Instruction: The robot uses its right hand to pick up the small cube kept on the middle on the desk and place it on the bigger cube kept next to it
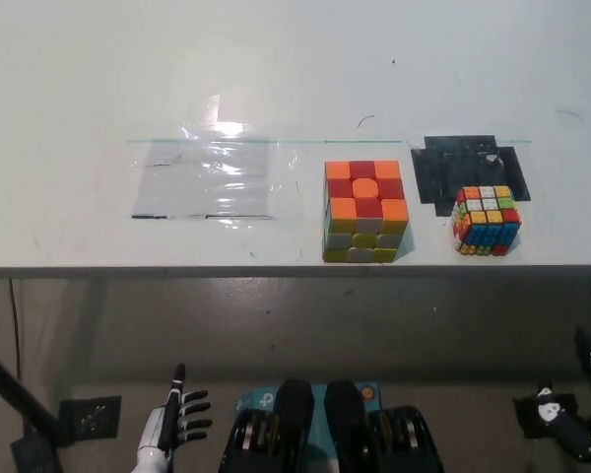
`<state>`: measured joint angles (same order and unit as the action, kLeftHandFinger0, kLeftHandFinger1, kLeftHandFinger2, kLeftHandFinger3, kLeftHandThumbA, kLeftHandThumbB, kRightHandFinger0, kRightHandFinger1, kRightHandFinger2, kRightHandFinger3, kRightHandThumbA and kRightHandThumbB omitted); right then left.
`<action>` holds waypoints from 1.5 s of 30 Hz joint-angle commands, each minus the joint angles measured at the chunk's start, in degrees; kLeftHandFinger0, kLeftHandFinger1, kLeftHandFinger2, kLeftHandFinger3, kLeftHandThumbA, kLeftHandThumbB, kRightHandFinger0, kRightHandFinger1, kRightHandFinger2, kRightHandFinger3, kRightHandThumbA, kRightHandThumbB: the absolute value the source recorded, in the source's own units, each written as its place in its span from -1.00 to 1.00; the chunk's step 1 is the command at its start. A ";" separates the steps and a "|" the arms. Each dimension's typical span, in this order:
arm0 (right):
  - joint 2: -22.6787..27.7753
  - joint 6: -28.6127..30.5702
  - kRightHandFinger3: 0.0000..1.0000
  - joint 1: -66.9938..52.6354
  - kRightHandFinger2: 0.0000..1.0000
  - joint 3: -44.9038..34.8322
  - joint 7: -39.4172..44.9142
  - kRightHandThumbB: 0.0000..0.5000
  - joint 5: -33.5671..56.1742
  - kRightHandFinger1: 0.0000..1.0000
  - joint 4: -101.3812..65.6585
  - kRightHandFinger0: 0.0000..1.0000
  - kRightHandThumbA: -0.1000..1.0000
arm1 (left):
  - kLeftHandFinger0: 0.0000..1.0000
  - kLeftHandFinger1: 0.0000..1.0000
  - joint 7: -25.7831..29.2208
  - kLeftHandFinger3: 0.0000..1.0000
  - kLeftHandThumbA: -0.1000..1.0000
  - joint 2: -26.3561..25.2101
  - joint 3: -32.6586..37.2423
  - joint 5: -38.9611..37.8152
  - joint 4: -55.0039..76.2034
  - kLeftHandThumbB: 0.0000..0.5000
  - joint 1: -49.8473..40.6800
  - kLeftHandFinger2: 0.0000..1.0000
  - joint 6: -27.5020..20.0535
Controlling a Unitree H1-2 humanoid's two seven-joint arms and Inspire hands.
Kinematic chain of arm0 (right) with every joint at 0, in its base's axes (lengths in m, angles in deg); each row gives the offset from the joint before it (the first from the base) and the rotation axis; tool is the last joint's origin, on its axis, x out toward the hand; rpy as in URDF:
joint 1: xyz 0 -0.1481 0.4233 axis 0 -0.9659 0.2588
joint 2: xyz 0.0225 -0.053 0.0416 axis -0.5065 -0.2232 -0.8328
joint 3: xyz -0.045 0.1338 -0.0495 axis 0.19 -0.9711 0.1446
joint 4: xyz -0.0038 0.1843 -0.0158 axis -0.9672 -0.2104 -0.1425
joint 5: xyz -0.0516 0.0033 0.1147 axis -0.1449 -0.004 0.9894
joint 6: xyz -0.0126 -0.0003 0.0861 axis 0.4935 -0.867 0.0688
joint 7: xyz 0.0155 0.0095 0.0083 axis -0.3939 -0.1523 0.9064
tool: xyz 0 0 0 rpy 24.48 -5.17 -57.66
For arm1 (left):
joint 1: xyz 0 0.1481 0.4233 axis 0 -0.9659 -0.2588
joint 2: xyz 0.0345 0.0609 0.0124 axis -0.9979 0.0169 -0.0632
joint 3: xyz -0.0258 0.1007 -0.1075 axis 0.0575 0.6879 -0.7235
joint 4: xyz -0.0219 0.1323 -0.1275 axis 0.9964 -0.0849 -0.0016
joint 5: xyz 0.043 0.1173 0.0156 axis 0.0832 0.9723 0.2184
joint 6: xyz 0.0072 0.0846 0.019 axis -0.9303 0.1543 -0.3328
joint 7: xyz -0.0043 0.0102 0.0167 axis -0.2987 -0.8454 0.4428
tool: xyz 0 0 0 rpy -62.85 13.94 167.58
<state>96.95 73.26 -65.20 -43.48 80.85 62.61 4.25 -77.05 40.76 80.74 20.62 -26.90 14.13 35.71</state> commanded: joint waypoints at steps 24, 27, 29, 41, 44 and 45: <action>6.16 -7.72 1.00 11.83 1.00 -1.16 2.48 -0.15 -13.25 1.00 -24.18 1.00 -0.12 | 0.42 0.28 0.83 0.30 1.00 -1.03 0.00 0.24 0.87 -0.05 0.60 0.39 -2.47; 7.24 -8.35 1.00 14.48 1.00 -1.00 2.83 -0.08 -14.55 1.00 -22.89 1.00 -0.09 | 0.47 0.31 0.41 0.30 1.00 -1.06 0.01 0.08 0.89 -0.06 0.49 0.43 -2.92; 8.78 -7.36 1.00 17.04 1.00 -0.34 3.38 -0.06 -14.88 1.00 -19.57 1.00 0.04 | 0.52 0.38 -0.01 0.46 1.00 -0.92 -0.06 -0.16 2.82 -0.04 0.05 0.51 -0.54; 10.85 -8.85 1.00 24.18 1.00 4.44 7.22 0.55 -16.12 1.00 -10.52 1.00 0.40 | 0.62 0.41 0.21 0.38 1.00 -1.27 0.53 0.52 2.87 -0.05 0.46 0.47 -0.86; 10.09 -8.57 1.00 26.08 1.00 6.35 6.96 0.73 -17.16 1.00 -6.17 1.00 0.43 | 0.50 0.37 0.81 0.43 1.00 -1.46 0.88 1.09 1.65 -0.15 0.95 0.48 -2.27; 10.06 -8.25 1.00 26.35 1.00 6.60 6.94 0.74 -17.01 1.00 -5.44 1.00 0.43 | 0.55 0.41 0.80 0.51 1.00 -1.35 0.81 0.94 1.77 -0.14 0.96 0.54 -1.76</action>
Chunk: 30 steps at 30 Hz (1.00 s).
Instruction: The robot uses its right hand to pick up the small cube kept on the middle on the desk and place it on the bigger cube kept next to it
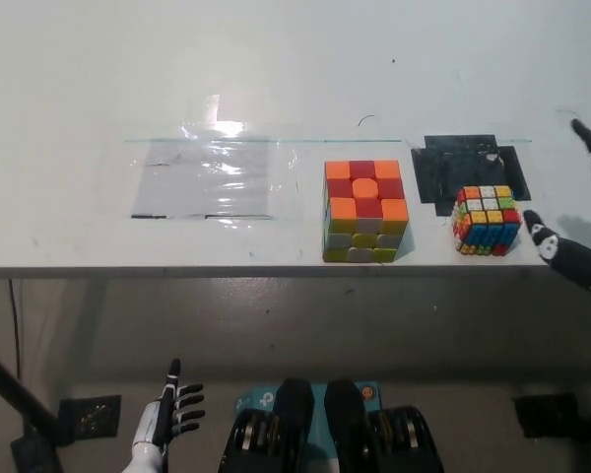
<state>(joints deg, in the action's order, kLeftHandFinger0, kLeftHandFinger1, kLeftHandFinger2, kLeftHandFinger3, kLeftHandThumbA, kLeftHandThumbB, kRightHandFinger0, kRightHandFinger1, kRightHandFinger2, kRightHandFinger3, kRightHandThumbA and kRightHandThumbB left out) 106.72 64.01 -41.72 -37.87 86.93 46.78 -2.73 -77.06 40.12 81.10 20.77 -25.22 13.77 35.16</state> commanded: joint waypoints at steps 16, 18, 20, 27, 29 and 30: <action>-2.80 0.80 1.00 9.94 1.00 6.96 1.82 0.68 -1.76 1.00 11.62 1.00 0.40 | 0.42 0.30 1.13 0.31 1.00 -0.79 0.76 1.32 -0.52 -0.12 1.77 0.40 -2.02; -3.30 1.02 1.00 10.23 1.00 7.55 1.53 0.70 -2.03 1.00 12.74 1.00 0.42 | 0.47 0.33 0.38 0.37 1.00 -0.89 0.65 0.96 -0.21 -0.09 1.76 0.45 -1.73; -3.61 1.47 1.00 10.45 1.00 7.85 1.10 0.69 -2.09 1.00 13.75 1.00 0.42 | 0.49 0.35 0.59 0.40 1.00 -0.87 0.70 1.16 0.04 -0.04 1.77 0.47 -1.13; -4.38 3.98 1.00 11.21 1.00 9.46 -1.27 0.74 -4.41 1.00 18.17 1.00 0.45 | 0.38 0.26 0.80 0.31 1.00 -0.89 0.74 1.45 -0.90 -0.11 2.35 0.40 -2.69; -4.42 4.82 1.00 11.27 1.00 9.79 -1.98 0.76 -4.90 1.00 19.28 1.00 0.46 | 0.32 0.20 0.82 0.25 1.00 -0.77 0.42 1.12 -1.36 -0.10 2.48 0.35 -3.44; -4.08 4.51 1.00 11.42 1.00 10.20 -1.69 0.76 -5.49 1.00 19.73 1.00 0.51 | 0.34 0.22 1.04 0.26 1.00 -0.84 0.67 1.53 -1.33 -0.07 2.72 0.37 -2.96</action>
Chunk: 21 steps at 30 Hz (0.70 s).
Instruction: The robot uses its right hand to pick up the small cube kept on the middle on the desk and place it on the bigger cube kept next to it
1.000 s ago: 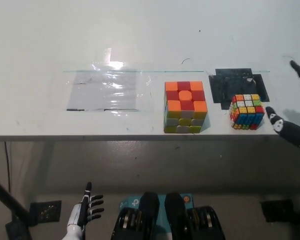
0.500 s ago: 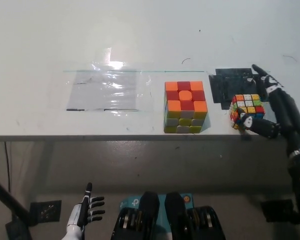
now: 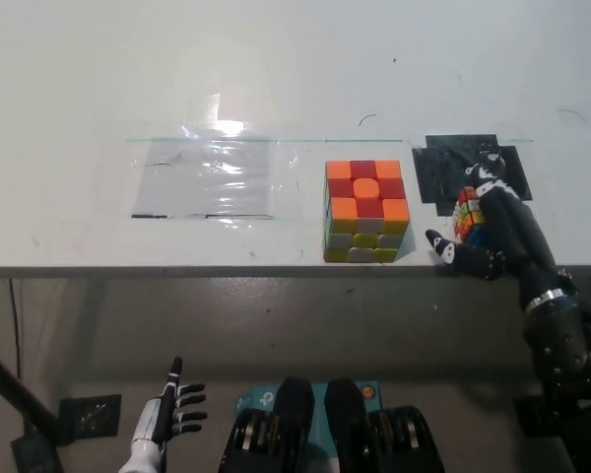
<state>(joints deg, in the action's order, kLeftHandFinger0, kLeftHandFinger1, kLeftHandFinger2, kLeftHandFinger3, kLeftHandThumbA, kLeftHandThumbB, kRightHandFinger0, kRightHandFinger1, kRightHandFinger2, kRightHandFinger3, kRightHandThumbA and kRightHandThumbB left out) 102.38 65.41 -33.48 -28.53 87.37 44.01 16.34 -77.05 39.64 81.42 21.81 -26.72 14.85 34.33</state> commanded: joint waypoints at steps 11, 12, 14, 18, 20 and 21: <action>4.61 4.60 1.00 3.03 1.00 0.58 0.46 0.51 -1.72 1.00 1.65 1.00 0.20 | 0.45 0.33 -0.03 0.35 1.00 -0.36 -0.01 -0.22 2.16 -0.14 1.20 0.45 -0.53; 4.93 5.09 1.00 2.99 1.00 0.81 0.40 0.50 -1.84 1.00 2.09 1.00 0.18 | 0.45 0.33 0.08 0.37 1.00 -0.29 0.24 0.10 2.20 -0.09 1.04 0.46 -0.25; 5.09 5.34 1.00 3.30 1.00 1.21 0.20 0.51 -2.25 1.00 2.82 1.00 0.18 | 0.42 0.31 -0.01 0.38 1.00 -0.37 0.24 0.06 1.86 -0.08 1.11 0.45 -0.59; 5.38 6.27 1.00 4.88 1.00 2.03 0.35 0.53 -2.58 1.00 4.68 1.00 0.18 | 0.42 0.32 0.64 0.32 1.00 -0.30 0.23 0.28 1.71 -0.15 1.15 0.42 -1.12; 5.46 6.39 1.00 6.15 1.00 2.45 0.45 0.52 -3.20 1.00 4.75 1.00 0.21 | 0.44 0.32 0.64 0.35 1.00 -0.29 0.06 0.06 1.54 -0.15 1.50 0.43 -0.95; 5.51 6.51 1.00 6.34 1.00 2.59 0.49 0.52 -3.35 1.00 4.49 1.00 0.24 | 0.43 0.33 0.33 0.36 1.00 -0.23 -0.08 -0.21 1.93 -0.17 1.41 0.43 -0.55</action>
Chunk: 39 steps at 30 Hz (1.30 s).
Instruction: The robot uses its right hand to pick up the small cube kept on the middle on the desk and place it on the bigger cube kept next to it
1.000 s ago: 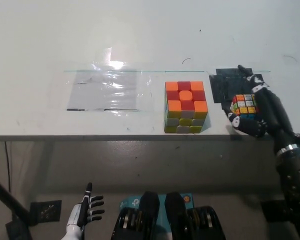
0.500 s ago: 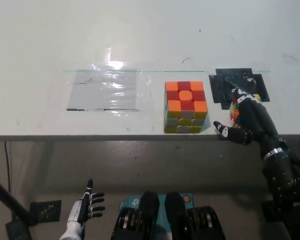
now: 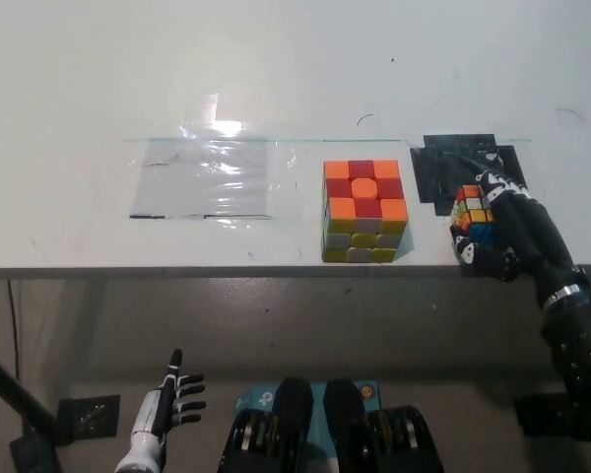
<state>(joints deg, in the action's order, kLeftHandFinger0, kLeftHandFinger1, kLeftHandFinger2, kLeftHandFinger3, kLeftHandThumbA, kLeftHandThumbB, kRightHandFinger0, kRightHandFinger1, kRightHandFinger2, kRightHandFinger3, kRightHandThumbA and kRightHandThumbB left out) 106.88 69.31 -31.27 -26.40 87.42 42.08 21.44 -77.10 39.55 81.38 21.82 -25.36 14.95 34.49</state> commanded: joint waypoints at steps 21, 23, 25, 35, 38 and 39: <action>1.21 5.43 1.00 6.08 1.00 2.47 -0.55 0.52 -3.37 1.00 7.59 1.00 0.38 | 0.42 0.34 0.53 0.42 1.00 -0.80 0.53 0.43 -1.54 -0.22 3.54 0.47 -2.86; 1.23 5.51 1.00 6.23 1.00 2.45 -0.39 0.51 -3.50 1.00 7.66 1.00 0.38 | 0.42 0.34 0.56 0.43 1.00 -0.73 0.43 0.30 -1.82 -0.22 3.61 0.47 -3.12; 1.98 5.83 1.00 5.64 1.00 1.97 0.44 0.49 -2.63 1.00 7.95 1.00 0.31 | 0.40 0.31 0.25 0.38 1.00 -0.72 0.41 0.16 -1.68 -0.20 3.55 0.44 -2.62; 5.05 9.44 1.00 7.13 1.00 3.46 -0.32 0.43 -5.37 1.00 12.66 0.47 0.28 | 0.38 0.29 0.93 0.38 1.00 -0.34 -0.22 -0.20 -1.47 -0.25 4.43 0.41 -2.62; 5.75 9.19 1.00 8.00 1.00 5.12 0.84 0.41 -6.68 0.89 13.10 0.10 0.28 | 0.42 0.33 0.57 0.42 1.00 -0.52 -0.06 -0.06 -1.74 -0.29 4.88 0.47 -2.69; 5.93 9.24 1.00 8.23 1.00 6.19 0.77 0.46 -8.07 0.46 13.11 -0.20 0.28 | 0.43 0.34 0.72 0.42 1.00 -0.53 -0.11 -0.07 -2.66 -0.23 5.32 0.47 -3.06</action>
<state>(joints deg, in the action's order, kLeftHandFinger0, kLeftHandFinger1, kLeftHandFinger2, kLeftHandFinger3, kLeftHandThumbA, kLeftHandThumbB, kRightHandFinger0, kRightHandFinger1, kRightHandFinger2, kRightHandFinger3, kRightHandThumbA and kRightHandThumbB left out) 111.67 76.75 -25.30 -22.63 86.67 37.33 33.68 -77.06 39.45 81.21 21.81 -27.55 17.63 33.71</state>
